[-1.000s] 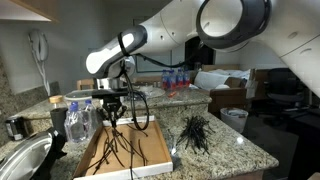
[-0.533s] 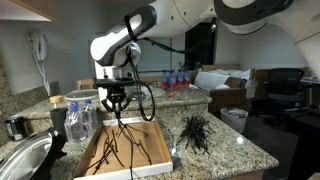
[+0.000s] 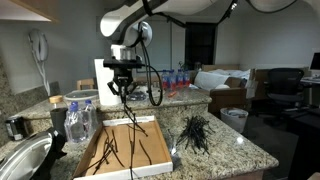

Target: Remove the zip ties from the box

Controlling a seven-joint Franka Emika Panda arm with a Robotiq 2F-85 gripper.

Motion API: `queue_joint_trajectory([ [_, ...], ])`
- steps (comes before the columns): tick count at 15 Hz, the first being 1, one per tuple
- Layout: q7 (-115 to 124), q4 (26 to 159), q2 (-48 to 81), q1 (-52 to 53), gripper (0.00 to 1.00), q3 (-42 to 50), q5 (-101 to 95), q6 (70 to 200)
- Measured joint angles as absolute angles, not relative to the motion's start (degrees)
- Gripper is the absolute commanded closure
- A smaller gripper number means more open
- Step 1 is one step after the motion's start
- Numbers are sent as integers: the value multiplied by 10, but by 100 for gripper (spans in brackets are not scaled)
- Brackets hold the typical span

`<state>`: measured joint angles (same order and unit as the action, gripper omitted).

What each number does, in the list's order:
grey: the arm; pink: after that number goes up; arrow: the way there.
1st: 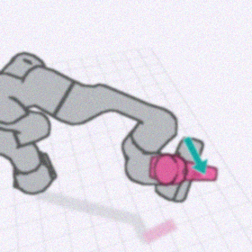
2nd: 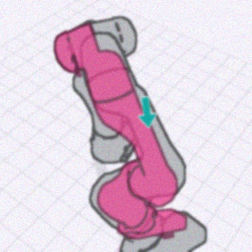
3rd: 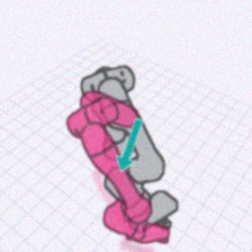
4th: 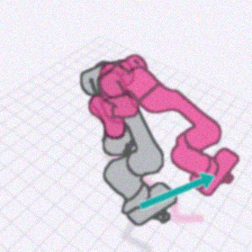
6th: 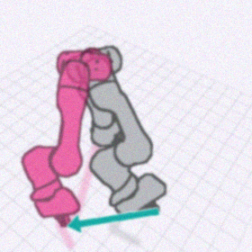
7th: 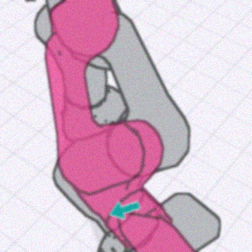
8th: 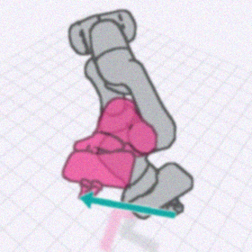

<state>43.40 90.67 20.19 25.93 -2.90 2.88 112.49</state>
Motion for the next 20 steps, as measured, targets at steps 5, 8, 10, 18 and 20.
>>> queue_joint_trajectory([
  [5,434,953,153,219,93,-37,30,1155],
  [8,434,986,127,192,93,-37,33,1178],
  [10,435,1007,111,173,93,-37,41,1190],
  [18,435,1097,59,107,93,-32,77,1227],
  [20,435,1124,44,95,93,-29,90,1234],
])
